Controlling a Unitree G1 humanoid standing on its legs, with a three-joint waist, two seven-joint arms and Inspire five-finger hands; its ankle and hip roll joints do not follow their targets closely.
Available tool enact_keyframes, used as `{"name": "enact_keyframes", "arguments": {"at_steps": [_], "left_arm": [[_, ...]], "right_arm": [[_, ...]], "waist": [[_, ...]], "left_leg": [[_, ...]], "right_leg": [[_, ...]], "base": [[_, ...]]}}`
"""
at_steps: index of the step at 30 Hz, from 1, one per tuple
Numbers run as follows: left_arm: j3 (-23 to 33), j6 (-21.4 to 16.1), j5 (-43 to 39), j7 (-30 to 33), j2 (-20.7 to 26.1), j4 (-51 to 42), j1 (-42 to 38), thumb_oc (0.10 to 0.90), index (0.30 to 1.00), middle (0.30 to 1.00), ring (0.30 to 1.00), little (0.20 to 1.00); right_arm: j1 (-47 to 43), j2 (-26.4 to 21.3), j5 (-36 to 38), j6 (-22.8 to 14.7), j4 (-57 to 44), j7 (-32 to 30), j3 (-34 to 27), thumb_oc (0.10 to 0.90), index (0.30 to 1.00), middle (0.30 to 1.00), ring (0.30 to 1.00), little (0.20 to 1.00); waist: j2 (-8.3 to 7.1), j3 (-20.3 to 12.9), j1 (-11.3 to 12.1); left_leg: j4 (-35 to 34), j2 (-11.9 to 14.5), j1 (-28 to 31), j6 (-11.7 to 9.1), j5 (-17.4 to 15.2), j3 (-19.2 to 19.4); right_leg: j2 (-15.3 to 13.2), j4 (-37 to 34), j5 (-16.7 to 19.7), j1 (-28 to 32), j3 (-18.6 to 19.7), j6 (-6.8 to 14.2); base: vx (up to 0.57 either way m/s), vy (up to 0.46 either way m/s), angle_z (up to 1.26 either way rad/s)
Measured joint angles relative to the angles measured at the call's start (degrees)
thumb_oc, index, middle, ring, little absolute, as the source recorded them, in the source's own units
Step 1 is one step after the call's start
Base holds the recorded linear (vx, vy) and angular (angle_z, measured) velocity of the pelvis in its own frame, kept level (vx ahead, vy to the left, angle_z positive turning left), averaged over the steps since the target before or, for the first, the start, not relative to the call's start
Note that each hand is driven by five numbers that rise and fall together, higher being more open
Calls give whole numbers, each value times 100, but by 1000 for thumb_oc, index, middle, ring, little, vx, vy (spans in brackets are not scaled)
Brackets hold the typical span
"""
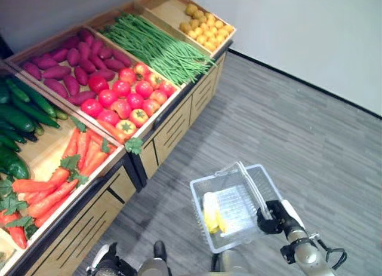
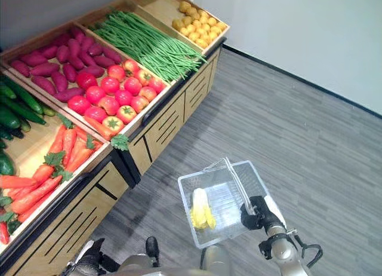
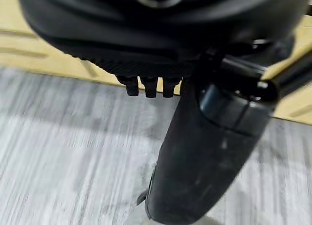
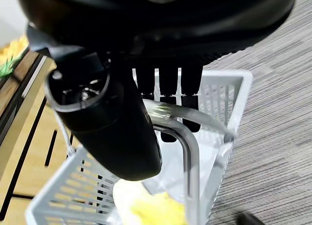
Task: Get the vegetables into the basket
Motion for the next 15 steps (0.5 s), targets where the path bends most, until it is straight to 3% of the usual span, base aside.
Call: {"name": "enact_keyframes", "arguments": {"at_steps": [1, 3, 4, 5, 6, 8, 9, 10, 11, 12, 13, 15], "left_arm": [[-5, 14, -1, 1, -1, 18, 47, 900, 1000, 1000, 1000, 1000], [-7, 30, -2, -8, -6, 71, -3, 900, 1000, 1000, 1000, 1000], [-7, 18, -2, -9, 5, 83, -11, 900, 1000, 1000, 1000, 1000], [-3, 6, -2, -12, 14, 63, -5, 900, 1000, 1000, 1000, 1000], [-8, -29, -2, -25, 9, 53, 11, 900, 1000, 1000, 1000, 1000], [12, -65, -18, -56, -59, 41, 62, 900, 1000, 1000, 1000, 1000], [18, -82, -74, -80, -63, -4, 47, 900, 1000, 1000, 1000, 1000], [29, -77, -114, -99, -124, 16, 84, 900, 1000, 1000, 1000, 1000], [101, -76, -117, -102, -209, 29, 125, 900, 1000, 1000, 1000, 1000], [228, -75, -187, -101, -362, 191, 172, 900, 1000, 1000, 1000, 1000], [226, -68, -221, -101, -374, 222, 129, 900, 1000, 1000, 1000, 1000], [157, -68, -217, -55, -315, 149, 10, 900, 1000, 1000, 1000, 1000]], "right_arm": [[-18, 37, 5, -7, 3, 1, 37, 400, 300, 300, 300, 300], [-73, 64, 12, -23, 47, 3, 123, 400, 300, 300, 300, 300], [-87, 105, 25, -23, 51, 9, 123, 400, 300, 300, 300, 300], [-105, 136, 33, -20, 63, 20, 116, 400, 300, 300, 300, 300], [-134, 177, 40, -27, 165, 62, 116, 400, 300, 300, 300, 300], [-217, 191, 44, -23, 437, 83, 78, 400, 300, 300, 300, 300], [-338, 197, 39, -12, 577, 107, 81, 400, 300, 300, 300, 300], [-394, 152, 27, -4, 592, 128, 78, 400, 300, 300, 300, 300], [-409, 67, 9, -21, 552, 132, 80, 400, 300, 300, 300, 300], [-395, -184, 6, -42, 467, 151, 82, 400, 300, 300, 300, 300], [-385, -276, 6, -34, 478, 151, 80, 400, 300, 300, 300, 300], [-359, -304, 15, -19, 617, 123, -64, 400, 300, 300, 300, 300]], "waist": [[-27, 15, -44], [-6, 90, -154], [-26, 106, -198], [-30, 124, -198], [-74, 122, -201], [38, 132, -194], [-38, 172, -185], [-46, 168, -130], [12, 150, -123], [334, 65, -157], [481, 29, -210], [401, 83, -215]], "left_leg": [[-9, 6, 8, -4, 0, -143], [181, 22, -150, -100, -62, -663], [193, 20, -202, -114, -71, -750], [152, 9, -197, -109, -67, -845], [83, 10, -164, -213, -127, -1216], [-321, 285, 139, -397, -210, -1396], [-34, 292, 116, -592, -284, -1376], [382, 309, 79, -629, -396, -1365], [716, 335, 79, -674, -567, -1379], [796, 523, 144, -507, -580, -1436], [682, 647, 159, -602, -643, -1473], [570, 684, 41, -604, -386, -1559]], "right_leg": [[83, -461, 164, -31, 199, 14], [312, -1267, 354, 39, 952, 155], [299, -1495, 433, 76, 993, 115], [274, -1606, 522, 77, 968, 109], [302, -1759, 657, 274, 959, 64], [516, -1628, 894, 421, 720, 5], [498, -1618, 981, 470, 560, -144], [523, -1613, 1014, 502, 525, -194], [563, -1618, 1013, 544, 449, -218], [818, -1533, 965, 590, 221, -338], [929, -1440, 974, 588, 157, -428], [905, -1260, 890, 550, -151, -612]], "base": [[248, -161, 84], [247, -177, 101], [250, -212, 104], [242, -231, 125], [232, -294, 139], [219, -325, 126], [150, -221, 65], [227, -357, 45], [150, -228, 41], [206, -362, 67], [90, -233, 106], [67, -224, 112]]}}
